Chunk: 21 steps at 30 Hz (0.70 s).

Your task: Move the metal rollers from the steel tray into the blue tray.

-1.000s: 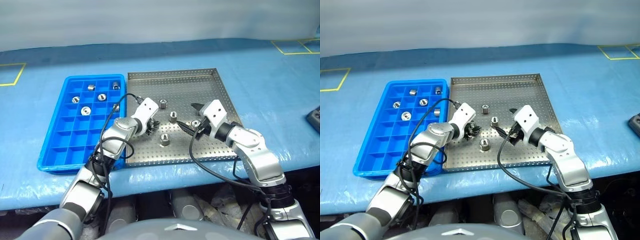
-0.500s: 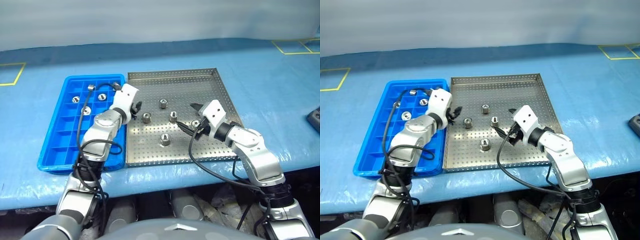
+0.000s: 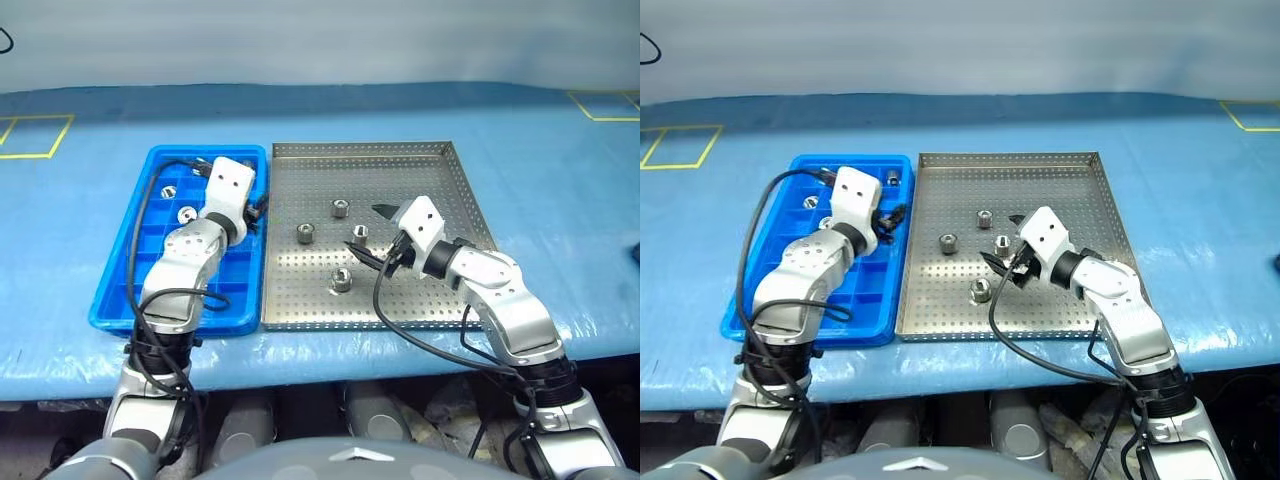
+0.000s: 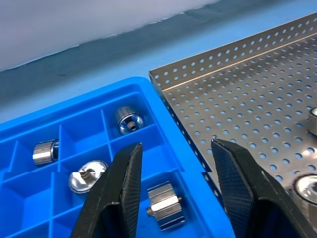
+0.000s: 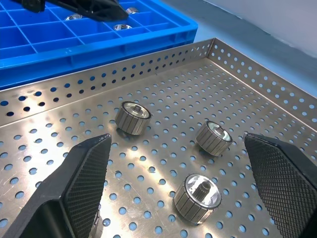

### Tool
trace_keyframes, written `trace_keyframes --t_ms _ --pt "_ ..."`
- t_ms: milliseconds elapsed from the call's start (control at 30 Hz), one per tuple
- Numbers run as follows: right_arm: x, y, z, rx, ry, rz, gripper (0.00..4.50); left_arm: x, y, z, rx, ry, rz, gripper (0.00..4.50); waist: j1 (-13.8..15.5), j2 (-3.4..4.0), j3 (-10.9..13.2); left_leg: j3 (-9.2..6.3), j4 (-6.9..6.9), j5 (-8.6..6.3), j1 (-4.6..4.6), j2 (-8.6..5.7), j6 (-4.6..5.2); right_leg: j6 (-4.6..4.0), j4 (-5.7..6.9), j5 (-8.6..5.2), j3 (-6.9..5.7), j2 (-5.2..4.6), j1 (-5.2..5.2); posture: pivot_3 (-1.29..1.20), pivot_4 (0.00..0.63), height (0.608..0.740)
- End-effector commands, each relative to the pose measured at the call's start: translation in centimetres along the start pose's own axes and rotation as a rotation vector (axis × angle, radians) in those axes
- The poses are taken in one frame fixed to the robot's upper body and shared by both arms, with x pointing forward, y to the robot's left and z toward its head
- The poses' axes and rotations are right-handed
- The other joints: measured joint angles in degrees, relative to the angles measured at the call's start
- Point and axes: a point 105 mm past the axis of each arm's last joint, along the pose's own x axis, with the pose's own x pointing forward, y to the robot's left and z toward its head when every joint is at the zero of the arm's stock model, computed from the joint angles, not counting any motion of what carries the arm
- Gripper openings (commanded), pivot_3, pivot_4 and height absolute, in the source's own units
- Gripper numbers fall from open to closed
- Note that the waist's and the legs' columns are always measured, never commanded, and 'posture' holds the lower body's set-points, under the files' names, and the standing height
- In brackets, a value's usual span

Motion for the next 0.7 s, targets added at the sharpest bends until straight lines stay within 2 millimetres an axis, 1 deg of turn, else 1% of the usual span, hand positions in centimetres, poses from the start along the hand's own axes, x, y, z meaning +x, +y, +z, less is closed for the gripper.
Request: trace_keyframes --t_ms 33,100,167,267,400,600,700 --pt "-0.3 -0.3 1.1 -0.033 -0.038 -0.015 4.50 0.6 -3.4 1.0 0.041 -0.027 -0.148 3.25 -0.05 0.00 0.00 0.00 0.00 0.00 0.00 0.00 0.00 0.00 0.00 0.00 0.01 0.00 0.00 -0.16 0.150 0.740" --pt "-0.4 -0.4 1.0 -0.033 -0.037 -0.022 4.50 1.2 -4.2 0.4 0.055 0.009 -0.170 3.90 -0.07 0.00 0.00 0.01 0.00 0.00 0.00 0.00 0.00 0.01 0.00 -0.01 0.01 0.02 0.00 -0.18 0.150 0.740" --pt "-0.5 -0.4 1.0 -0.033 -0.037 -0.028 4.50 1.7 -4.4 0.0 0.068 0.041 -0.159 4.49 -0.39 0.00 0.00 0.01 0.01 0.00 0.02 0.01 0.00 0.13 0.03 -0.08 0.01 0.04 0.01 -0.19 0.150 0.740" --pt "-0.7 -0.4 0.9 -0.032 -0.034 -0.037 4.50 2.3 -4.1 -0.3 0.100 0.084 -0.119 4.49 -0.92 0.00 0.00 0.05 0.01 0.01 0.06 0.05 0.00 0.25 0.05 -0.16 0.07 0.10 0.01 -0.20 0.150 0.740" --pt "-0.8 -0.4 0.9 -0.031 -0.033 -0.044 4.50 2.6 -4.1 -0.4 0.159 0.117 -0.111 4.49 -1.37 0.00 0.00 0.08 0.01 0.00 0.06 0.04 0.01 0.25 0.04 -0.16 0.10 0.11 0.02 -0.20 0.150 0.740" --pt "-0.6 -0.4 0.9 -0.027 -0.036 -0.043 4.50 2.6 -5.4 -1.2 0.170 0.176 -0.188 4.49 -1.51 0.00 0.00 0.08 0.00 0.00 0.06 0.04 0.01 0.25 0.03 -0.16 0.09 0.10 0.01 -0.19 0.150 0.740" --pt "-0.6 -0.4 0.8 -0.025 -0.038 -0.043 4.50 2.6 -5.6 -1.9 0.163 0.213 -0.195 4.49 -1.55 0.00 0.00 0.08 0.00 0.00 0.06 0.04 0.01 0.25 0.04 -0.16 0.10 0.10 0.01 -0.19 0.150 0.740"
